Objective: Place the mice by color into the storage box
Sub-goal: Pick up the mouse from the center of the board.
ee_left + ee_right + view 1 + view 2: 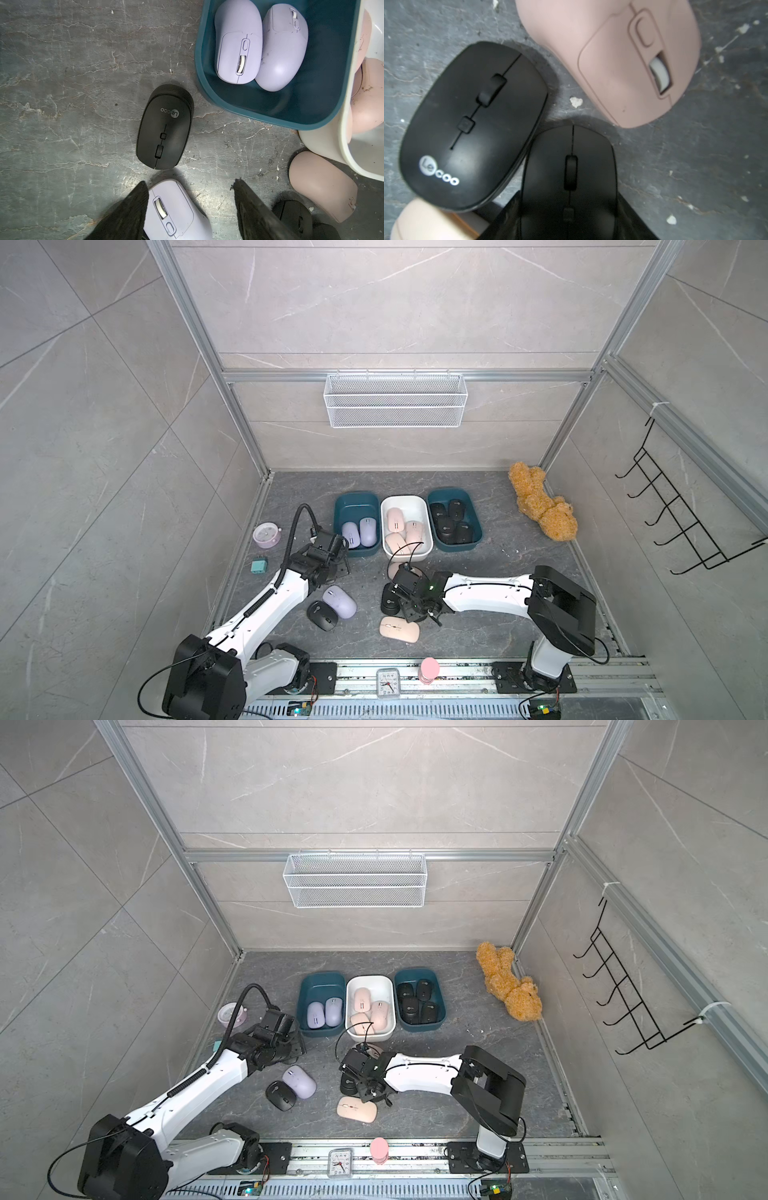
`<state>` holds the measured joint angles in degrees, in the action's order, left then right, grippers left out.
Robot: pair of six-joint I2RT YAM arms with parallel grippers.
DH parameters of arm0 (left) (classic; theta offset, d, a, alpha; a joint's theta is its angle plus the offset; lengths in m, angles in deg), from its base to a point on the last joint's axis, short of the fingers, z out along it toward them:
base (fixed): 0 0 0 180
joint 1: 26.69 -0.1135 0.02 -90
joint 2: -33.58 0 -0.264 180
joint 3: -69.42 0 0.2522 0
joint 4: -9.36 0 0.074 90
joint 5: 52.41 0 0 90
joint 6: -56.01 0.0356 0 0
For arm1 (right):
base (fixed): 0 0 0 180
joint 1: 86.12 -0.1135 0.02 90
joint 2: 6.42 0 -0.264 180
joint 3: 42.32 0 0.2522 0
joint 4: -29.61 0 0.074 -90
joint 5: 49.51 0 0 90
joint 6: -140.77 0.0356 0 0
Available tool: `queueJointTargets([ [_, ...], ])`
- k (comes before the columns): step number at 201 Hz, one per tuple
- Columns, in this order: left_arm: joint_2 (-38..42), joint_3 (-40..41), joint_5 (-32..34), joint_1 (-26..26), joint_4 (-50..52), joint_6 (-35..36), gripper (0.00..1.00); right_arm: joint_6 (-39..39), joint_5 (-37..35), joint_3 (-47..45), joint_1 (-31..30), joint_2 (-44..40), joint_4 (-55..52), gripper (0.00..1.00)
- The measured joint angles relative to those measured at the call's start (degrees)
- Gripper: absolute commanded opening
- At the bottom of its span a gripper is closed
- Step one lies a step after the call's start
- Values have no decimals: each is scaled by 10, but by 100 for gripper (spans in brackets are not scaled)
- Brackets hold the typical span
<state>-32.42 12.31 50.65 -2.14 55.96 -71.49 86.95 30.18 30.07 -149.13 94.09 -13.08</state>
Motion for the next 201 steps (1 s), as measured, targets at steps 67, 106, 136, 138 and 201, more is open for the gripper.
queueJointTargets([
  [67, 13, 2, -1, 0, -2, 1, 68, 2, -9, 0, 0, -43, -14, 54],
  [106, 24, 2, 0, 0, -2, 2, 68, 2, -26, 2, 0, -106, -29, 54],
  [136, 36, 2, 2, 0, -1, 3, 68, -4, -50, 17, 0, -141, -48, 54],
  [138, 36, 2, 2, 0, -1, 3, 68, -5, -52, 18, 0, -143, -48, 54],
  [201, 40, -12, 3, 0, 4, 7, 68, -70, -95, 70, 51, -188, -63, 55],
])
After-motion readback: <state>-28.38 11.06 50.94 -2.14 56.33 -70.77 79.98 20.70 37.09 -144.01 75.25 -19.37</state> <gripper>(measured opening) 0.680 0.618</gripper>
